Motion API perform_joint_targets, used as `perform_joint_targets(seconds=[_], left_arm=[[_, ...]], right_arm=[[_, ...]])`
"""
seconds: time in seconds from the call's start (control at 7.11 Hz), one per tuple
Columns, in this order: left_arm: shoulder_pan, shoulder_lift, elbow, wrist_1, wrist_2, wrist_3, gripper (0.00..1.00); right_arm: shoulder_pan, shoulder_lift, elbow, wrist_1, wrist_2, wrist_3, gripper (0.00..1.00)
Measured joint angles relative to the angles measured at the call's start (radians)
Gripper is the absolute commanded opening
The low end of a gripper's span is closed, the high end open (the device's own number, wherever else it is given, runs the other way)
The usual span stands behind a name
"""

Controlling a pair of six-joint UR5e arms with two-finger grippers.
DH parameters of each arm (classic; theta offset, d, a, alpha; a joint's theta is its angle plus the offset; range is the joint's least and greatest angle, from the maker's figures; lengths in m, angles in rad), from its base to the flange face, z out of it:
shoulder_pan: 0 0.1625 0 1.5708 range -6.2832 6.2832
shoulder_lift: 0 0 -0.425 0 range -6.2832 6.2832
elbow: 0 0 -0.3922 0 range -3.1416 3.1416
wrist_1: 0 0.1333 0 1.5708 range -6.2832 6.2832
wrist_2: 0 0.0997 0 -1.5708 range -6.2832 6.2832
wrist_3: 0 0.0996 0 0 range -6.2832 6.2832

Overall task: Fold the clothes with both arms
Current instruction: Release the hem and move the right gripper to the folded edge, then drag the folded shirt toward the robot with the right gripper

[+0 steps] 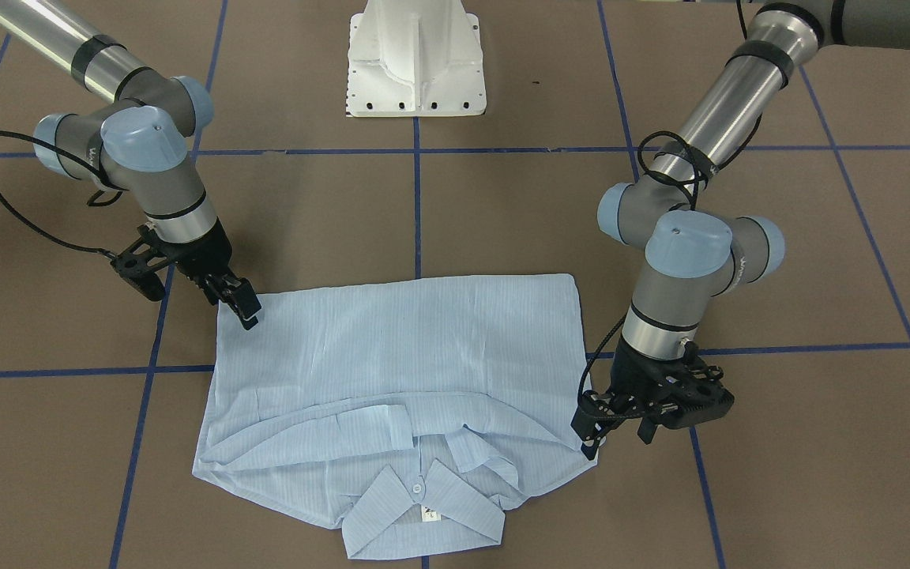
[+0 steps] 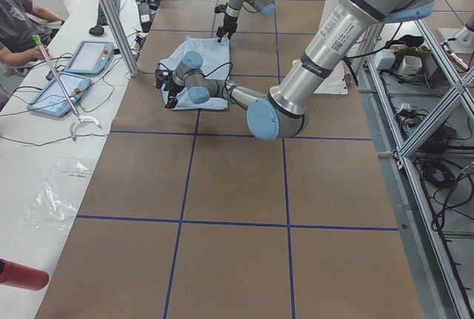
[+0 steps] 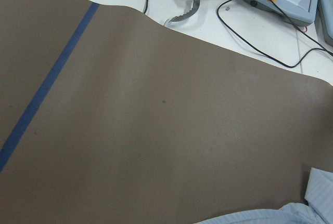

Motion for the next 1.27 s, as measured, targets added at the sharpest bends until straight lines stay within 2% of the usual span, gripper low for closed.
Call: perform_joint_targets(seconds=[0.7, 0.98, 1.27], left_arm=[[0.003, 0.010, 0.001, -0.005, 0.002, 0.000, 1.00], [0.003, 0.017, -0.004, -0.015, 0.001, 0.003, 1.00], [0.007, 0.035, -0.065, -0.015, -0.003, 0.002, 1.00]], right_arm=[[-0.001, -0.015, 0.032, 0.000, 0.027, 0.003, 0.00], [-0.001, -0.058, 0.106, -0.002, 0.044, 0.005, 0.00], [-0.012, -0.145, 0.248, -0.041, 0.108, 0.025, 0.00]])
